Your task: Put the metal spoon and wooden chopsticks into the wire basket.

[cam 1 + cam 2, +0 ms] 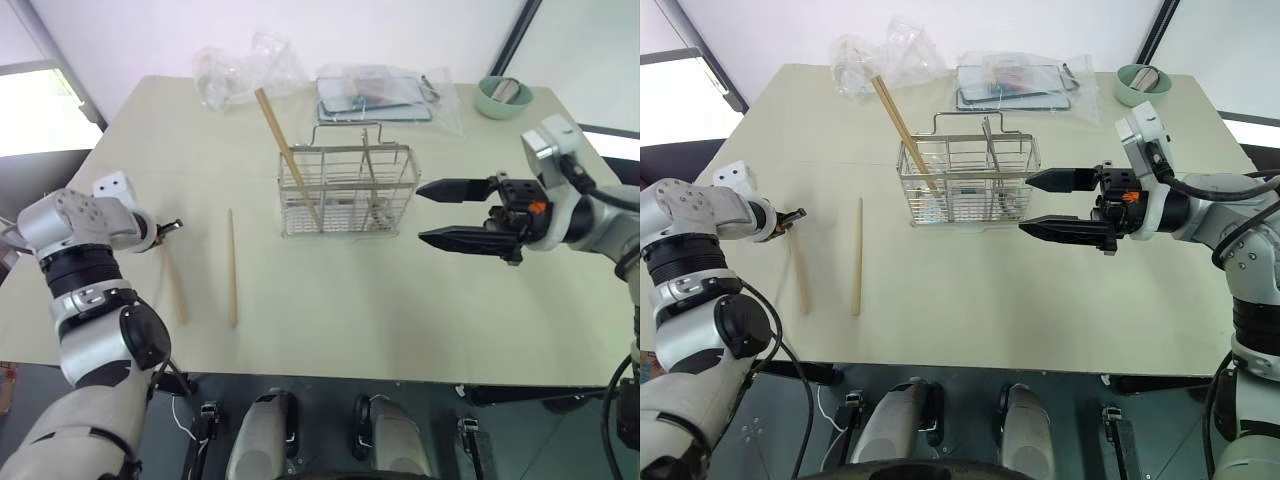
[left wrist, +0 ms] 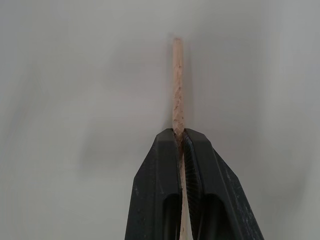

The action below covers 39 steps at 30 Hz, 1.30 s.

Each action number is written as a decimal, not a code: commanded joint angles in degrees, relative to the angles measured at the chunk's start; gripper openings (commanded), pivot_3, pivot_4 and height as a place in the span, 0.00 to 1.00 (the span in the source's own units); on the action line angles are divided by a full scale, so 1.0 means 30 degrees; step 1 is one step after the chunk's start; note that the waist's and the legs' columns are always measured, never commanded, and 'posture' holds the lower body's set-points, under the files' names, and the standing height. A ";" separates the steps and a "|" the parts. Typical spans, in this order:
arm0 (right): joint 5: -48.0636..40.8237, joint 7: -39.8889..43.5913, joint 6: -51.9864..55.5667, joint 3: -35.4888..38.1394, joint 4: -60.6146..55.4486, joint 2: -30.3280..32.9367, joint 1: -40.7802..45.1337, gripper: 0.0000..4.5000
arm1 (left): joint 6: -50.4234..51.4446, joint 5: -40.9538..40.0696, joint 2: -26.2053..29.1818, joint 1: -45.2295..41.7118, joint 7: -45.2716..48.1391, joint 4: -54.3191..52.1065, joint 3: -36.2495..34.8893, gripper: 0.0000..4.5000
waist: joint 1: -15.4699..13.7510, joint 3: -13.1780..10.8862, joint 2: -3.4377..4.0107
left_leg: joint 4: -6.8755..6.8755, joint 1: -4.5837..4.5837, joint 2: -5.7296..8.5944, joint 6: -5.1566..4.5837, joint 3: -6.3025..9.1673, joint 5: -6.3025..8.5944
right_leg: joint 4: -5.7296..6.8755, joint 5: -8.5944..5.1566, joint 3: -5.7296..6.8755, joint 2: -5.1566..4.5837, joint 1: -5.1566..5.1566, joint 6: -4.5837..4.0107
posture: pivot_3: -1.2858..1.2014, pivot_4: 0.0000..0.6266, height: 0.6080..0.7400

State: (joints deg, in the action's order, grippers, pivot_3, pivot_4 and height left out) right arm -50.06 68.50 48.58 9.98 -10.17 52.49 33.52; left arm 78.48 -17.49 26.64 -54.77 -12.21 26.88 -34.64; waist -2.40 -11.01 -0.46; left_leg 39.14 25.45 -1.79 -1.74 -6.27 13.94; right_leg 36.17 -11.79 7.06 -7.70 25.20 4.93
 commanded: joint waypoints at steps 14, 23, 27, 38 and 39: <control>-0.1059 -0.1623 0.0824 0.1180 -0.0622 0.0015 0.0014 1.00 | -1.3283 -0.6319 -0.2388 -0.7951 0.5712 -0.2732 -0.0902 0.03 | -0.0011 -0.0080 -0.0178 | 0.0021 0.0098 -0.0004 0.0022 -0.0014 -0.0070 | -0.0050 0.0013 0.0044 0.0000 0.0032 0.0004 | 0.52 0.24 0.75; -0.2019 -0.3010 0.1461 0.2694 -0.1440 0.0206 -0.0931 1.00 | -1.0418 -0.8572 -0.3601 -0.6067 0.7560 -0.6265 0.2725 0.03 | 0.0135 -0.0078 -0.0170 | 0.0019 0.0059 -0.0014 -0.0086 -0.0028 -0.0033 | -0.0012 0.0016 0.0015 0.0039 0.0031 0.0017 | 0.52 0.24 0.75; -0.2347 -0.3524 0.1594 0.3291 -0.1777 0.0186 -0.1401 1.00 | -1.1434 -0.6912 -0.3559 -0.4118 0.8510 -0.7380 0.5528 0.03 | 0.0076 -0.0078 -0.0170 | 0.0024 0.0055 -0.0011 -0.0093 -0.0029 -0.0030 | -0.0019 0.0016 0.0014 0.0036 0.0020 0.0017 | 0.52 0.24 0.75; -0.2603 -0.4494 0.1498 0.3510 -0.1569 -0.0036 -0.1269 1.00 | -1.5602 -0.3458 -0.4658 0.0547 0.9502 -0.9093 0.9073 0.03 | 0.0093 -0.0078 -0.0169 | 0.0025 0.0061 -0.0013 -0.0116 -0.0018 -0.0017 | -0.0044 0.0015 0.0014 0.0034 0.0013 0.0013 | 0.52 0.24 0.75; -0.2597 -0.4551 0.1476 0.3486 -0.1489 -0.0053 -0.1173 1.00 | -1.5539 -0.3466 -0.4705 0.0819 0.9502 -0.9257 0.9119 0.03 | 0.0087 -0.0078 -0.0169 | 0.0025 0.0061 -0.0014 -0.0117 -0.0018 -0.0016 | -0.0043 0.0015 0.0015 0.0034 0.0015 0.0013 | 0.52 0.24 0.75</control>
State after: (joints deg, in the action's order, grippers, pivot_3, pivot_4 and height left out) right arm -56.71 55.20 53.62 18.81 -14.30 52.40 28.58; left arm 33.20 -28.35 12.31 -52.07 15.98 2.16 -7.49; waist -2.14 -11.24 -0.97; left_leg 39.21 25.64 -1.84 -2.09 -6.33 13.89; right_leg 36.04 -11.75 7.11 -7.59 25.25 4.97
